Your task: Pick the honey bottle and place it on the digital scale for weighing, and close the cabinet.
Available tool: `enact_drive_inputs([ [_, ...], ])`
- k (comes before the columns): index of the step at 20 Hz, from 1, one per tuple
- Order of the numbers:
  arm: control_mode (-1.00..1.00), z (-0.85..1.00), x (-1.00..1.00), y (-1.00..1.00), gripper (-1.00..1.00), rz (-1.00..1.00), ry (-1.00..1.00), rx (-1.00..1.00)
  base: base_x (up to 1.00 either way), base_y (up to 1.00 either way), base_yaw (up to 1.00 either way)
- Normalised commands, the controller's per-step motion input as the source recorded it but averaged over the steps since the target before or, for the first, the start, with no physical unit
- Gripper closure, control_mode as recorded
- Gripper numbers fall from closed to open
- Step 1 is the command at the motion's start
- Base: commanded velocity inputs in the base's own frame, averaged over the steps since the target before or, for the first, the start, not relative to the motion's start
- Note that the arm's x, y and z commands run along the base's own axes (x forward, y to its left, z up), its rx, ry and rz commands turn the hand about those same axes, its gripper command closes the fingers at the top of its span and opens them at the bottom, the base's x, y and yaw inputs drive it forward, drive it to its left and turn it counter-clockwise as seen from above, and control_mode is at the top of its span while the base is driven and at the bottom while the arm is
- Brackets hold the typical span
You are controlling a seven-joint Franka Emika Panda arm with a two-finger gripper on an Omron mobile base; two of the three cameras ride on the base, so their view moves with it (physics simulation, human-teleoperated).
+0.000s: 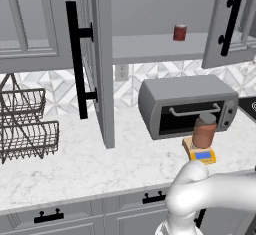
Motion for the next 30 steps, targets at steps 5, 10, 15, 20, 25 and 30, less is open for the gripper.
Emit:
enact_drive_inputs([
  [5,-1.00,-0.24,1.00,0.66,-1.00,-0.11,-0.02,-0.08,0.00,0.00,0.00],
  [10,-1.00,-0.13,0.92,0.36,-1.00,-0.10,-0.03,-0.03,0.00,0.00,0.00],
  [15,-1.00,-0.09,0.49,0.00,-1.00,-0.03,-0.02,0.00,0.00,0.00,0.00],
  [20,-1.00,-0.30,-0.96,0.44,-1.00,-0.01,-0.38,0.00,0.00,0.00,0.00],
  [25,-1.00,-0.03,-1.00,0.49,-1.00,-0.04,-0.34,0.03,0.00,0.00,0.00],
  [30,-1.00,0.00,-1.00,0.20,-1.00,-0.07,-0.21,0.05,0.00,0.00,0.00],
])
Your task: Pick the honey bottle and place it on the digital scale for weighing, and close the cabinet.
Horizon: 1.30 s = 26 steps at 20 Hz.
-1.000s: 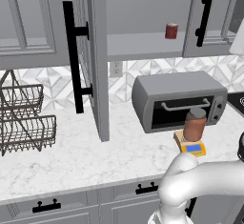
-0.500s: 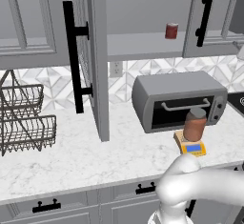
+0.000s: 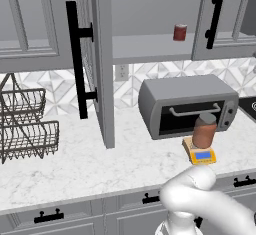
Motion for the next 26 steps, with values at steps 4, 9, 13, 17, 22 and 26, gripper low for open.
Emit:
enact_drive_inputs([
  [4,-1.00,0.00,-0.97,0.04,-1.00,-0.05,-0.05,0.03,0.00,0.00,0.00],
  [9,-1.00,0.00,-0.88,0.14,-1.00,0.00,0.00,0.00,0.00,0.00,0.00],
  [13,-1.00,-0.01,-0.80,0.39,-1.00,0.00,0.00,0.00,0.00,0.00,0.00],
  [17,-1.00,-0.17,-0.36,0.81,-1.00,0.00,0.00,0.00,0.00,0.00,0.00],
  [22,-1.00,-0.57,0.12,1.00,-1.00,-0.01,0.00,-0.07,0.00,0.00,0.00],
  [26,-1.00,-0.54,0.15,1.00,-1.00,-0.04,0.00,-0.03,0.00,0.00,0.00],
])
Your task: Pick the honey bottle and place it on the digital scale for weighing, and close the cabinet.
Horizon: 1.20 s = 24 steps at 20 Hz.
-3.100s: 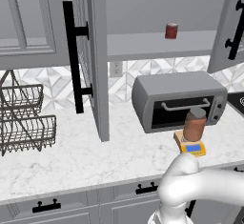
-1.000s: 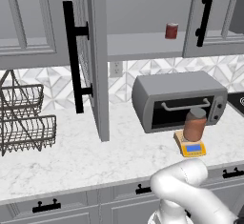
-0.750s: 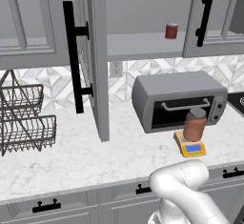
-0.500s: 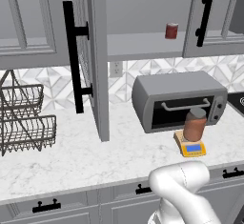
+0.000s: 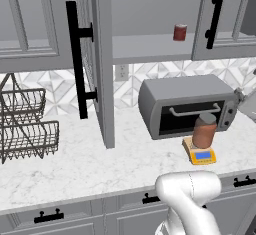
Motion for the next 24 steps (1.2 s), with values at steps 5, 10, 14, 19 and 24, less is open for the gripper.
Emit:
enact_drive_inputs([
  [5,-1.00,-0.39,0.00,1.00,-1.00,-0.04,0.00,0.02,0.00,0.00,0.00],
  [10,-1.00,-0.15,-0.12,1.00,-1.00,-0.13,-0.08,0.10,0.00,0.00,0.00],
  [14,-1.00,-0.13,-0.26,1.00,-1.00,-0.42,-0.15,0.00,0.00,0.00,0.00],
  [19,-1.00,-0.50,-0.34,1.00,-1.00,-0.40,-0.18,0.06,0.00,0.00,0.00],
  [24,-1.00,-1.00,0.48,0.58,-1.00,-0.01,-0.06,0.30,0.00,0.00,0.00],
])
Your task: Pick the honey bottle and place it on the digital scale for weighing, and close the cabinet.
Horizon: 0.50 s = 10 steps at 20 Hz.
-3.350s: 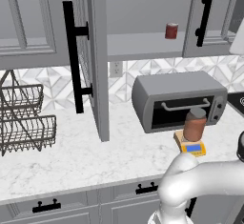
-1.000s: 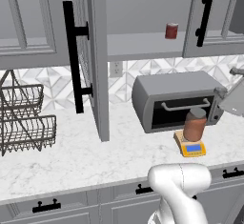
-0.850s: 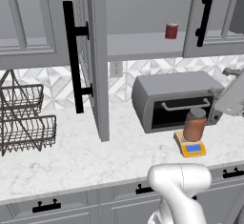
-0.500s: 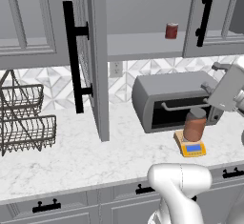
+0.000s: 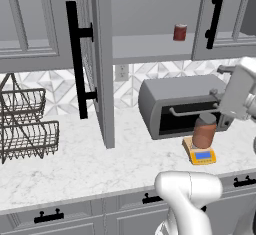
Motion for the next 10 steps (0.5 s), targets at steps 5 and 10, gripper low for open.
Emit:
enact_drive_inputs([
  [5,-1.00,-1.00,0.80,0.97,-1.00,0.03,-0.05,0.18,0.00,0.00,0.00],
  [10,-1.00,-0.98,0.64,1.00,-1.00,0.00,-0.08,0.15,0.00,0.00,0.00],
])
